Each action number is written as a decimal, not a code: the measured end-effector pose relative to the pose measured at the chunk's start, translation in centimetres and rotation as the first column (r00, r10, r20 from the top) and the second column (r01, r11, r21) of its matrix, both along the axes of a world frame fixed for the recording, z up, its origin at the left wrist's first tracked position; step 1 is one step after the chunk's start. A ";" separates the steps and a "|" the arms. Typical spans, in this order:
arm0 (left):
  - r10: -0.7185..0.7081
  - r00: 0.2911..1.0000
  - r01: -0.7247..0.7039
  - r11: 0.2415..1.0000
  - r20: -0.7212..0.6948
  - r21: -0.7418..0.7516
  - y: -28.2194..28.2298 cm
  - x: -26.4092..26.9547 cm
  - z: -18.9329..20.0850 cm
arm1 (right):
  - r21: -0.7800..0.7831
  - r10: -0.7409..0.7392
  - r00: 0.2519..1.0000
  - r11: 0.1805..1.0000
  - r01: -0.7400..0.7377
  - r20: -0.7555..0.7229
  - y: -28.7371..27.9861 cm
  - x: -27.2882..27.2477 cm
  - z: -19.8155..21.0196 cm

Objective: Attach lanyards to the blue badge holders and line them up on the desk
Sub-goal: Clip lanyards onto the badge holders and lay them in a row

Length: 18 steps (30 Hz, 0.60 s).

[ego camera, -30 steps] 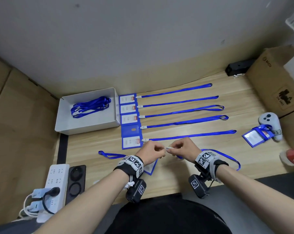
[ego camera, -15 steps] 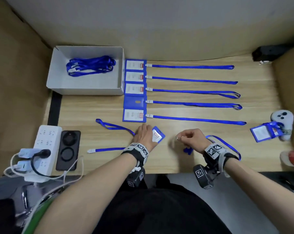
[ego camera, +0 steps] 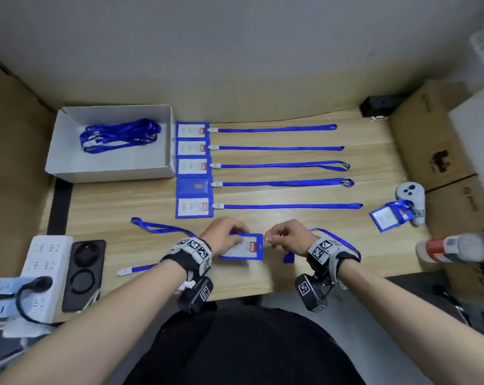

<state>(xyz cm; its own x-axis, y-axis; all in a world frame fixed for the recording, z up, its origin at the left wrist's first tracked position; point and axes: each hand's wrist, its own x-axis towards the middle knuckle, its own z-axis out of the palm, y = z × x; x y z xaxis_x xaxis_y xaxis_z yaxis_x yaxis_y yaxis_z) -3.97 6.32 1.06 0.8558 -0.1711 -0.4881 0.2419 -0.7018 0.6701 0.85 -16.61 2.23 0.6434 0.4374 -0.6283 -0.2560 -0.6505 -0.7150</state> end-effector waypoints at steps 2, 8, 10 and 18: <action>0.064 0.998 -0.065 0.995 -0.012 -0.078 -0.2 0.5 0.8 | 0.006 0.017 1.000 1.000 -0.017 0.023 -0.2 0.1 0.4; 0.030 0.999 -0.027 0.997 0.040 -0.077 -1.1 1.7 2.9 | 0.079 0.062 0.994 0.995 -0.069 0.089 0.2 0.5 2.5; 0.037 0.997 -0.034 0.998 0.065 -0.047 -1.3 2.0 3.5 | 0.093 0.053 0.993 0.994 -0.062 0.102 0.1 0.6 2.9; 0.075 0.995 -0.075 0.997 0.067 0.008 -1.2 2.6 4.3 | 0.131 -0.034 0.991 0.991 0.017 0.129 -0.2 0.9 2.6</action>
<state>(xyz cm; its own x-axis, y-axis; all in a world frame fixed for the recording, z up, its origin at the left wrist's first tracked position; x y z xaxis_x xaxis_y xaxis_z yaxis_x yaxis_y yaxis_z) -1.38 5.09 5.37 0.8968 -0.1005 -0.4310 0.2492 -0.6900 0.6795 1.73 -16.84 4.78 0.7283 0.4917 -0.4772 -0.1702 -0.5448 -0.8211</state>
